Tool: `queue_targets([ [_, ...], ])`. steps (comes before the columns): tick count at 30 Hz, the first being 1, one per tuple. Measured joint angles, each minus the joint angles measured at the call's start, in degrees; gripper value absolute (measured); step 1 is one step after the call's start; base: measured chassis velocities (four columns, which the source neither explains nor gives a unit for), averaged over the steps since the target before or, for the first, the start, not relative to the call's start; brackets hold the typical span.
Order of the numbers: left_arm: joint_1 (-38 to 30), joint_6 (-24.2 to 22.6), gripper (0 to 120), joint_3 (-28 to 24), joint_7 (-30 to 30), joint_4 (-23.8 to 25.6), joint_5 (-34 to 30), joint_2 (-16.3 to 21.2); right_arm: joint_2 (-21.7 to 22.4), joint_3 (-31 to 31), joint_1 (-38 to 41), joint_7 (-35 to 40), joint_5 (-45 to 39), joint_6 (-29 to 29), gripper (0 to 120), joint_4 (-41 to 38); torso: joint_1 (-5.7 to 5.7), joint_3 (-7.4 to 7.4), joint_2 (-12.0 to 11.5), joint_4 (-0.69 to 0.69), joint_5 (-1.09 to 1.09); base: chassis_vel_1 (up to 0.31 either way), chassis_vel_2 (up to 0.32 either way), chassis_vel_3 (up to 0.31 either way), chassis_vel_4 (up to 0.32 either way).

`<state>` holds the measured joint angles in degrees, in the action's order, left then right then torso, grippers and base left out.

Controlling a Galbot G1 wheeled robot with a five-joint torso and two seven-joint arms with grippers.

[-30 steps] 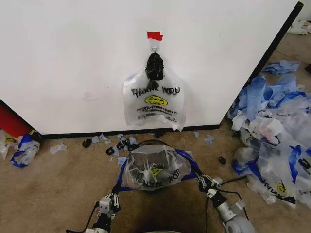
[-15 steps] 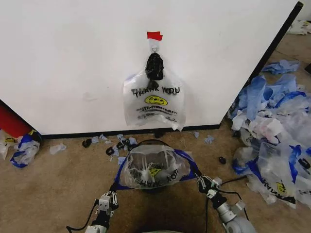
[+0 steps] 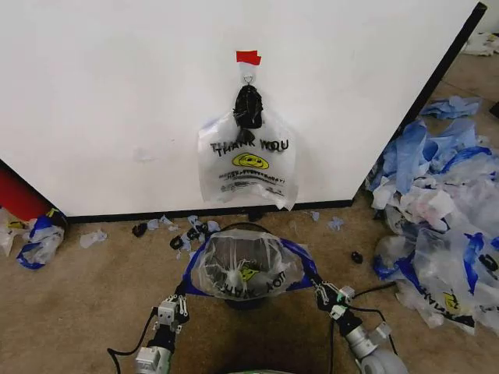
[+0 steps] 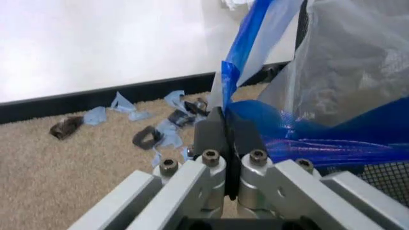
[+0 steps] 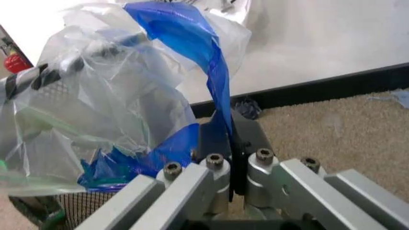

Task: Pick up the garbage bag from the wall and place it over the trash bin.

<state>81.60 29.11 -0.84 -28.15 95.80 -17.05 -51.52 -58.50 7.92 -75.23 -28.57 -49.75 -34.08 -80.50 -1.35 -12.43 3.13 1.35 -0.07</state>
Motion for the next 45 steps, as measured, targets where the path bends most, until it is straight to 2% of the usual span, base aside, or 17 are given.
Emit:
queue_targets([
  [23, 0.2, 0.0, 1, -0.4, -1.1, -2.0, 1.1, -1.0, -0.5, -0.5, 0.7, -0.2, 0.0, 0.0, 0, 1.3, 0.0, 0.0, 0.0, 0.0, 0.0, 0.0, 0.0, 0.0, 0.0],
  [27, 0.6, 0.0, 16, -0.1, -1.1, -2.1, 1.5, -1.2, -0.4, -0.5, 0.4, -1.0, 0.0, 0.0, 0, 1.4, 0.0, 0.0, 0.0, 0.0, 0.01, 0.0, 0.0, 0.0, 0.0],
  [29, 0.7, 0.0, 19, -0.1, -1.1, -2.0, 1.5, -1.2, -0.3, -0.4, 0.3, -1.2, 0.0, 0.0, 0, 1.3, 0.0, 0.0, 0.0, 0.0, 0.0, 0.0, 0.0, 0.0, 0.0],
  [33, 1.9, -0.3, 38, 0.0, -0.8, -0.6, 1.4, -1.2, 0.2, -0.2, -0.4, -2.0, 1.6, -0.1, 3, 1.0, 0.0, 0.0, 0.0, 0.0, 0.01, 0.0, 0.0, 0.0, 0.0],
  [35, 2.0, -0.3, 40, 0.0, -0.8, -0.6, 1.4, -1.2, 0.2, -0.2, -0.4, -2.0, 1.6, -0.1, 5, 1.0, 0.0, 0.0, 0.0, 0.0, 0.01, 0.0, 0.0, 0.0, 0.0],
  [37, 2.4, -0.3, 53, 0.3, -0.8, 0.0, 1.5, -1.1, 0.2, 0.0, -0.6, -1.2, 2.4, -0.2, 18, 0.5, 0.0, 0.0, 0.0, 0.0, 0.0, 0.0, 0.0, 0.0, 0.0],
  [39, 2.8, -0.4, 59, 0.6, -0.8, 0.5, 1.5, -0.8, 0.3, 0.1, -0.8, -0.5, 2.8, -0.2, 25, 0.2, 0.0, 0.0, 0.0, 0.0, 0.0, 0.0, 0.0, 0.0, 0.0],
  [41, 3.0, -0.4, 62, 0.8, -0.8, 0.8, 1.5, -0.7, 0.3, 0.2, -0.8, -0.4, 3.0, -0.2, 27, 0.1, 0.0, 0.0, 0.0, 0.0, 0.0, 0.0, 0.0, 0.0, 0.0],
  [45, 5.1, -0.6, 82, 2.8, -0.8, 2.3, 2.0, 0.1, 1.2, 0.5, -1.8, -0.3, 3.2, 0.1, 46, -1.3, 0.0, 0.0, 0.0, 0.0, 0.0, 0.0, 0.0, 0.0, 0.0],
])
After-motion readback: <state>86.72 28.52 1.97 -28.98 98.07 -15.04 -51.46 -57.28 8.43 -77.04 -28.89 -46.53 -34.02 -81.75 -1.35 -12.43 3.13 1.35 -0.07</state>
